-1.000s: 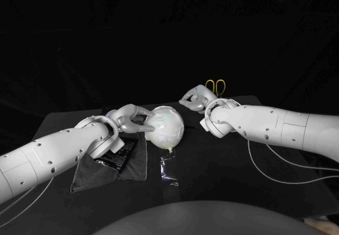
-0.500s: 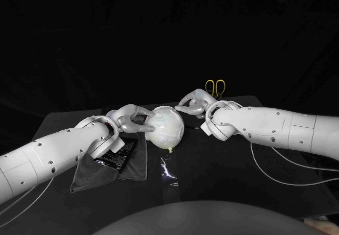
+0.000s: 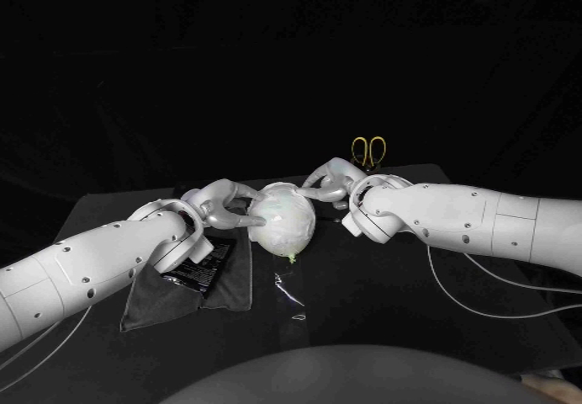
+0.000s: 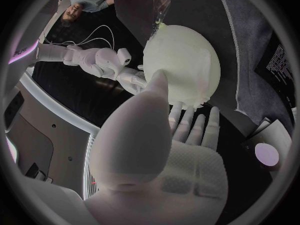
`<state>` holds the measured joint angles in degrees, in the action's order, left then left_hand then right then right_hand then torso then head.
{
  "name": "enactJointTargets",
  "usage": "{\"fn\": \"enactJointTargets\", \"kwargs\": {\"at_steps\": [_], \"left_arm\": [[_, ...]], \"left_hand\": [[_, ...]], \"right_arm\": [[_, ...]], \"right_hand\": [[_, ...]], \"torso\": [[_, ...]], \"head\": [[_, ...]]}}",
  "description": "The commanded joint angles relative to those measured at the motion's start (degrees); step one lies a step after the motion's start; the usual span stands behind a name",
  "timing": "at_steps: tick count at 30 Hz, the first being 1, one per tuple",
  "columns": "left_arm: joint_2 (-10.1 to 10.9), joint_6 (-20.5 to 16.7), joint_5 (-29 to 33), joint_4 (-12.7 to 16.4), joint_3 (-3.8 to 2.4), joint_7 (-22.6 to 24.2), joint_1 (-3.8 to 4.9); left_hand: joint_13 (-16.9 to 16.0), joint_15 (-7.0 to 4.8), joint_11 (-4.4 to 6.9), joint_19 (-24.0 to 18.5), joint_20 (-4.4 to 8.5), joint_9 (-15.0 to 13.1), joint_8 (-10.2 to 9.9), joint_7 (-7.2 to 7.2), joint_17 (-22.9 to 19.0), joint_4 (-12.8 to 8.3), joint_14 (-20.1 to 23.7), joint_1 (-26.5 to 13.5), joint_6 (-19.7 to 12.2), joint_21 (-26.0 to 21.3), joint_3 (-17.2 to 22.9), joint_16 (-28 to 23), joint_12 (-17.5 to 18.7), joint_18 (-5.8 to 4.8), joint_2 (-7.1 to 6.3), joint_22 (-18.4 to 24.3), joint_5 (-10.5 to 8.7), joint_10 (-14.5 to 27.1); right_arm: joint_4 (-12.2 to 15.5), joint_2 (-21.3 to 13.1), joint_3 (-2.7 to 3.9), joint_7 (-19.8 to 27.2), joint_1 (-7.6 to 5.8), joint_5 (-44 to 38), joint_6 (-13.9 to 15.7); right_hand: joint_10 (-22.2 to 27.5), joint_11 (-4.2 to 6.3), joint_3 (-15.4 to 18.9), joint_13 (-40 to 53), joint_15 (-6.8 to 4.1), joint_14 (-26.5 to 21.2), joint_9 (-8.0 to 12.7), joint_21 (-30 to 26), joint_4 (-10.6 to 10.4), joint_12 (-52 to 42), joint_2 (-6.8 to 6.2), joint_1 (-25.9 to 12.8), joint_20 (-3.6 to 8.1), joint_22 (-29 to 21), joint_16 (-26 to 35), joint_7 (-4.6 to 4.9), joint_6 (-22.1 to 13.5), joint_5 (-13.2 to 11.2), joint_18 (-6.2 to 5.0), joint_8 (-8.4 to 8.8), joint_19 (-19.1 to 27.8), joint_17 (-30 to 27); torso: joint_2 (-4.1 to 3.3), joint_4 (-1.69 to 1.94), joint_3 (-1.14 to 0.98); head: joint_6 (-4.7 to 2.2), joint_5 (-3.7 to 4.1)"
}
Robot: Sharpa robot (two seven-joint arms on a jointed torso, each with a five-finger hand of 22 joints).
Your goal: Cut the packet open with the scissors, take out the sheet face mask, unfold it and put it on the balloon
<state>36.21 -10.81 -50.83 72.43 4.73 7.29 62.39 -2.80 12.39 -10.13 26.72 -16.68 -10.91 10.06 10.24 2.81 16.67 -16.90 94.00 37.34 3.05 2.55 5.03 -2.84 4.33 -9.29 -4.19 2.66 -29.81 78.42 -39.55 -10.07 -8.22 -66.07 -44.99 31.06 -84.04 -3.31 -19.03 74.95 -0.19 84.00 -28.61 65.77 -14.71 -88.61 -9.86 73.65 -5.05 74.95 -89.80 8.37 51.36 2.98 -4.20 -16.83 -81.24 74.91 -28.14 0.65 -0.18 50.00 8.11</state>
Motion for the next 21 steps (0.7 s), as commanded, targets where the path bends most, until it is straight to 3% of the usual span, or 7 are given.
{"fn": "enactJointTargets", "kwargs": {"at_steps": [1, 16, 21], "left_arm": [[-0.2, 1.1, 0.0, 0.2, 0.07, -0.2, -0.11], [-0.3, 1.2, 0.1, 0.2, 0.07, -0.2, -0.10], [-0.4, 1.2, 0.1, 0.2, 0.07, -0.2, -0.10]], "left_hand": [[0.1, -0.31, 0.06, 0.0, -0.11, -0.1, 0.1, 1.77, 0.1, 0.1, -0.2, 0.1, 0.4, 0.2, 0.3, -0.2, 0.2, -0.78, 0.47, 0.1, 0.10, 0.5], [0.1, -0.31, 0.06, 0.0, -0.11, -0.1, 0.1, 1.77, 0.1, 0.1, -0.2, 0.1, 0.4, 0.2, 0.3, -0.2, 0.2, -0.78, 0.47, 0.1, 0.10, 0.5], [0.1, -0.31, 0.06, 0.0, -0.11, -0.1, 0.1, 1.77, 0.1, 0.1, -0.2, 0.1, 0.4, 0.2, 0.3, -0.2, 0.2, -0.78, 0.47, 0.1, 0.10, 0.5]], "right_arm": [[-0.5, 0.6, 0.01, -1.3, -0.01, 0.1, -2.6], [-1.1, 1.9, -0.04, -1.6, 0.15, -1.6, -3.4], [-1.1, 2.0, -0.05, -2.1, 0.23, -3.0, -3.7]], "right_hand": [[-4.9, -0.51, 0.4, 13.8, 0.38, 6.0, 0.1, -0.2, 0.1, 0.2, 0.33, 0.1, -0.43, 9.1, -0.2, -0.05, 0.3, -0.1, -0.06, 0.40, -0.1, 15.1], [-4.9, -0.32, 0.2, 13.9, 0.28, 6.0, 0.5, 0.1, 0.9, 0.0, 1.19, 2.0, -0.66, 9.2, -0.2, -0.30, 1.4, -0.2, -0.12, 0.66, -0.1, 15.1], [-5.1, 0.71, -2.1, 14.1, -0.48, 6.0, 0.5, 0.9, 3.6, -0.2, 3.19, 6.4, -0.41, 9.3, -0.2, -1.51, 4.4, -0.2, -0.14, -0.21, -0.4, 15.1]], "torso": [[-0.01, 0.05, 0.02], [0.01, 0.01, -0.01], [0.01, -0.01, -0.03]], "head": [[0.00, 0.00], [0.00, -0.24], [0.00, -0.17]]}}
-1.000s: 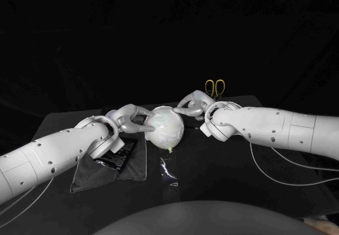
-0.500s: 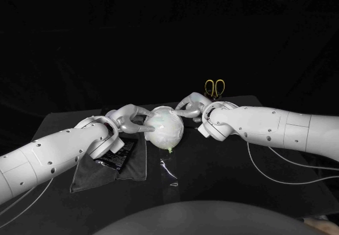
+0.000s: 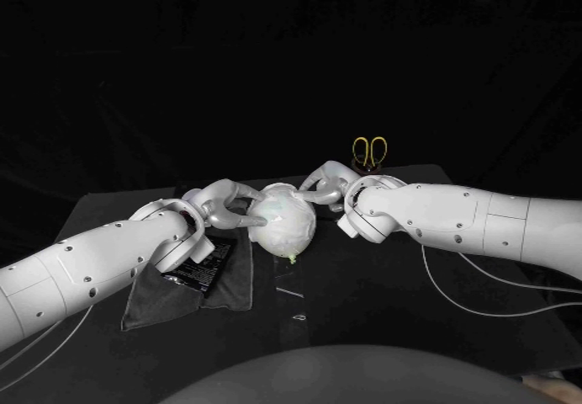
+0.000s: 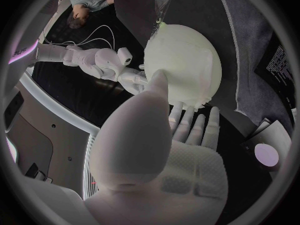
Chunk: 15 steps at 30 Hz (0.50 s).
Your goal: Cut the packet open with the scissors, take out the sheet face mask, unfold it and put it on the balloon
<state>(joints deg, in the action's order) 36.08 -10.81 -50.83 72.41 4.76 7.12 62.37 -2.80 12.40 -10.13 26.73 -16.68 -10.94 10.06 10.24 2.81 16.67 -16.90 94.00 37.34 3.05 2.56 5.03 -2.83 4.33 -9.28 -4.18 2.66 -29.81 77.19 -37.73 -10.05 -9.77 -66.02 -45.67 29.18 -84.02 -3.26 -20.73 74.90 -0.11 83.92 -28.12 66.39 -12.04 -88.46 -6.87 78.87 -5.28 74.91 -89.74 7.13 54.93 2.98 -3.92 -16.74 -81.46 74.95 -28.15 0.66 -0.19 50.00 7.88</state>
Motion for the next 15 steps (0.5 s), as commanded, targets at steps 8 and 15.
{"fn": "enactJointTargets", "kwargs": {"at_steps": [8, 15], "left_arm": [[-0.3, 1.2, 0.1, 0.2, 0.04, 0.0, -0.08], [-0.3, 1.2, 0.1, 0.2, 0.04, 0.0, -0.08]], "left_hand": [[0.1, -0.32, 0.06, 0.0, -0.11, 0.0, 0.1, 1.77, 0.1, 0.1, -0.2, 0.1, 0.4, 0.2, 0.3, -0.2, 0.2, -0.78, 0.46, 0.1, 0.11, 0.5], [0.1, -0.32, 0.06, 0.0, -0.11, 0.0, 0.1, 1.77, 0.1, 0.1, -0.2, 0.1, 0.4, 0.2, 0.3, -0.2, 0.2, -0.78, 0.46, 0.1, 0.11, 0.5]], "right_arm": [[-0.2, 0.5, -0.10, -0.9, 0.31, -4.0, -1.1], [-0.5, 0.9, -0.10, -1.3, 0.45, -4.6, 1.3]], "right_hand": [[-5.8, 1.87, -2.5, 14.9, -1.60, 6.1, -0.3, 1.6, 3.6, -1.3, 1.49, 3.8, 0.65, 9.7, -0.3, -1.65, 3.6, -0.2, -0.23, -1.44, -0.7, 15.0], [-6.0, 3.07, -3.3, 15.1, -2.69, 6.1, -1.0, 4.1, 5.2, -1.5, 1.28, 3.8, 1.66, 10.3, -0.3, -2.95, 5.5, -0.2, 0.23, -2.97, -1.7, 15.0]], "torso": [[0.00, -0.01, -0.03], [0.01, 0.04, 0.00]], "head": [[0.00, 0.11], [0.00, 0.28]]}}
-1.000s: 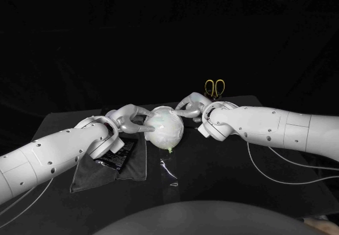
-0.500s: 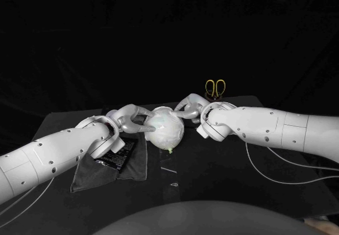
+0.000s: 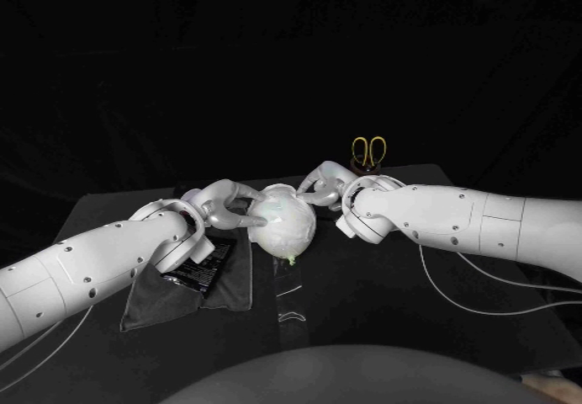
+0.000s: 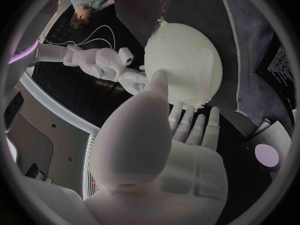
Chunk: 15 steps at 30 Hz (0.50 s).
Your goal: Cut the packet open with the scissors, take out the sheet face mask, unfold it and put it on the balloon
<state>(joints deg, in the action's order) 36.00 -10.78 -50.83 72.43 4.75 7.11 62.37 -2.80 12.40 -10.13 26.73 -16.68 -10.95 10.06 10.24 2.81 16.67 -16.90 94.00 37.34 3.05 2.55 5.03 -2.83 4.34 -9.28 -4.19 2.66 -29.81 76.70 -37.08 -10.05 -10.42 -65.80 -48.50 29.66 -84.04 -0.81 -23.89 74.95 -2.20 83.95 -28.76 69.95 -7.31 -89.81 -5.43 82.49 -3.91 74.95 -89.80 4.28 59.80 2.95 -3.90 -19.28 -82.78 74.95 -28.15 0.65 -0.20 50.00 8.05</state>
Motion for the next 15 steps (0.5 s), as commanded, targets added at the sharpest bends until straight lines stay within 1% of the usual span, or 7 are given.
{"fn": "enactJointTargets", "kwargs": {"at_steps": [1, 6, 8, 10, 15], "left_arm": [[-0.2, 1.2, 0.1, 0.1, 0.05, 0.0, -0.08], [-0.2, 1.2, 0.1, 0.1, 0.05, 0.0, -0.08], [-0.2, 1.2, 0.1, 0.2, 0.05, 0.0, -0.08], [-0.2, 1.2, 0.1, 0.2, 0.05, 0.0, -0.08], [-0.1, 1.2, 0.1, 0.2, 0.05, 0.0, -0.08]], "left_hand": [[0.1, -0.32, 0.06, 0.0, -0.11, 0.0, 0.1, 1.77, 0.1, 0.1, -0.2, 0.1, 0.3, 0.2, 0.3, -0.2, 0.2, -0.78, 0.46, 0.1, 0.11, 0.5], [0.1, -0.32, 0.06, 0.0, -0.11, 0.0, 0.1, 1.77, 0.1, 0.1, -0.2, 0.1, 0.3, 0.2, 0.3, -0.2, 0.2, -0.78, 0.46, 0.1, 0.11, 0.5], [0.1, -0.32, 0.06, 0.0, -0.11, 0.0, 0.1, 1.77, 0.1, 0.1, -0.2, 0.1, 0.3, 0.2, 0.3, -0.2, 0.2, -0.78, 0.46, 0.1, 0.11, 0.5], [0.1, -0.32, 0.06, 0.0, -0.11, 0.0, 0.1, 1.77, 0.1, 0.1, -0.2, 0.1, 0.3, 0.2, 0.3, -0.2, 0.2, -0.78, 0.46, 0.1, 0.11, 0.5], [0.1, -0.32, 0.06, 0.0, -0.11, 0.0, 0.1, 1.77, 0.1, 0.1, -0.2, 0.1, 0.3, 0.2, 0.3, -0.2, 0.2, -0.78, 0.46, 0.1, 0.11, 0.5]], "right_arm": [[0.0, 0.3, -0.10, -0.7, 0.24, -1.8, 1.2], [-0.2, 0.3, -0.10, -1.0, 0.28, -1.8, 3.3], [-0.2, 0.2, -0.10, -0.9, 0.30, -1.7, 4.3], [-0.1, 0.1, -0.10, -0.6, 0.34, -1.7, 5.4], [0.4, -0.2, -0.09, 0.7, 0.42, -1.0, 8.1]], "right_hand": [[-6.0, 0.68, -0.2, 15.1, -0.66, 6.0, -0.4, 0.8, 0.5, -0.2, -0.17, 0.1, 0.36, 10.3, -0.2, -0.16, 0.7, -0.2, 0.25, -0.53, -0.5, 15.1], [-6.0, 1.00, -0.9, 15.1, -0.99, 6.0, -0.8, 1.8, 0.7, -0.2, -0.09, -0.2, 0.72, 10.5, -0.2, -0.45, 1.3, -0.1, 0.44, -1.22, -0.9, 15.1], [-6.0, 1.10, -1.4, 15.1, -1.10, 6.0, -1.0, 2.4, 0.7, -0.2, 0.31, -0.4, 0.85, 10.7, -0.2, -0.55, 1.7, -0.1, 0.54, -1.64, -1.1, 15.1], [-6.0, 1.21, -1.8, 15.1, -1.21, 6.0, -1.2, 2.6, 0.7, -0.2, 0.41, -0.7, 0.98, 10.7, -0.2, -0.67, 2.0, -0.1, 0.60, -2.00, -1.2, 15.1], [-6.0, 1.40, -2.4, 15.1, -1.39, 6.0, -1.7, 2.8, 0.8, -0.2, 0.49, -1.1, 1.16, 10.8, -0.2, -0.87, 2.2, -0.2, 0.63, -2.62, -1.4, 15.1]], "torso": [[0.00, 0.05, 0.02], [-0.01, 0.03, 0.04], [0.00, 0.03, 0.04], [-0.02, 0.03, 0.00], [0.00, -0.05, -0.01]], "head": [[0.00, 0.10], [0.00, 0.08], [0.00, 0.09], [0.00, 0.07], [0.00, 0.03]]}}
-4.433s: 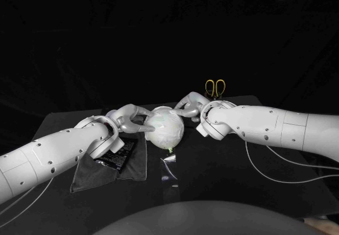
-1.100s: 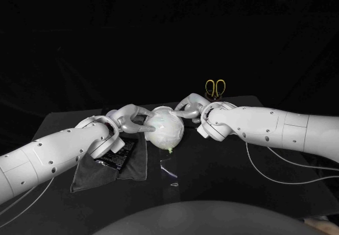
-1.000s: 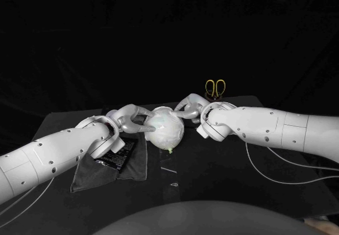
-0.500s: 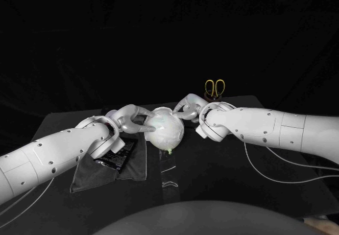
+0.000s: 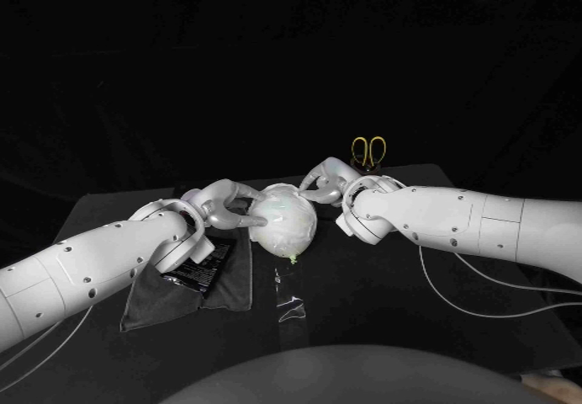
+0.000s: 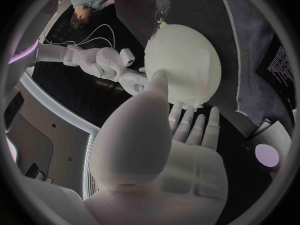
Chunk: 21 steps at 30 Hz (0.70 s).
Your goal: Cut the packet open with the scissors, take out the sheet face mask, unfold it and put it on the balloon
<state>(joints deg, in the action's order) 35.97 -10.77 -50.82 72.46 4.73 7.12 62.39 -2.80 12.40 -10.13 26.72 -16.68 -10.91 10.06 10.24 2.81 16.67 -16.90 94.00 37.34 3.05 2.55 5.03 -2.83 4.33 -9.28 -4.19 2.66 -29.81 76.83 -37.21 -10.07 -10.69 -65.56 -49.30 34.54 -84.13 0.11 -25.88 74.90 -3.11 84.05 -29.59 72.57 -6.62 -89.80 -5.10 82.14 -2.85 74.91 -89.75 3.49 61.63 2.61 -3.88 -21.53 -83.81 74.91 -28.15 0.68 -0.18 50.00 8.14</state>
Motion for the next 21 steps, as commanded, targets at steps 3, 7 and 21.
{"fn": "enactJointTargets", "kwargs": {"at_steps": [3, 7, 21], "left_arm": [[-0.1, 1.2, 0.1, 0.1, 0.07, 0.0, -0.11], [-0.1, 1.1, 0.1, 0.1, 0.07, 0.0, -0.11], [-0.1, 1.1, 0.1, 0.1, 0.07, 0.0, -0.11]], "left_hand": [[0.1, -0.25, 0.13, 0.1, -0.11, -0.1, 0.1, 1.71, 0.1, 0.0, -0.2, 0.1, 0.3, 0.3, 0.3, -0.3, 0.2, -0.80, 0.49, 0.1, 0.11, 0.5], [0.1, -0.25, 0.13, 0.1, -0.11, -0.1, 0.1, 1.71, 0.1, 0.0, -0.2, 0.1, 0.3, 0.3, 0.3, -0.3, 0.2, -0.80, 0.49, 0.1, 0.11, 0.5], [0.1, -0.25, 0.13, 0.1, -0.11, -0.1, 0.1, 1.71, 0.1, 0.0, -0.2, 0.1, 0.3, 0.3, 0.3, -0.3, 0.2, -0.80, 0.49, 0.1, 0.11, 0.5]], "right_arm": [[0.4, -0.1, -0.07, 1.5, 0.22, 0.1, 3.8], [0.4, -0.2, -0.06, 1.2, 0.25, 0.3, 2.4], [-0.7, -0.1, -0.04, -0.3, 0.27, -1.0, 1.0]], "right_hand": [[-5.9, 0.54, -0.7, 15.1, -0.54, 5.9, -1.1, 0.2, 0.2, -0.2, 0.19, -1.0, 0.18, 10.8, -0.3, -0.14, 0.4, 0.2, 0.60, -0.63, -0.3, 15.1], [-5.9, 0.58, -0.9, 15.1, -0.59, 5.9, -1.3, 0.0, 0.2, -0.2, 0.26, -1.2, 0.23, 10.7, -0.3, -0.17, 0.4, 0.2, 0.56, -0.84, -0.3, 15.1], [-5.9, 0.83, -1.9, 15.1, -0.85, 5.9, -4.2, -0.3, 0.8, -0.2, 0.81, -2.9, 0.53, 10.6, -0.3, -0.44, -0.7, 0.2, 0.53, -2.80, -0.2, 15.1]], "torso": [[0.00, -0.06, -0.07], [0.01, -0.02, -0.05], [-0.02, 0.00, -0.02]], "head": [[0.00, -0.11], [0.00, -0.08], [0.00, -0.11]]}}
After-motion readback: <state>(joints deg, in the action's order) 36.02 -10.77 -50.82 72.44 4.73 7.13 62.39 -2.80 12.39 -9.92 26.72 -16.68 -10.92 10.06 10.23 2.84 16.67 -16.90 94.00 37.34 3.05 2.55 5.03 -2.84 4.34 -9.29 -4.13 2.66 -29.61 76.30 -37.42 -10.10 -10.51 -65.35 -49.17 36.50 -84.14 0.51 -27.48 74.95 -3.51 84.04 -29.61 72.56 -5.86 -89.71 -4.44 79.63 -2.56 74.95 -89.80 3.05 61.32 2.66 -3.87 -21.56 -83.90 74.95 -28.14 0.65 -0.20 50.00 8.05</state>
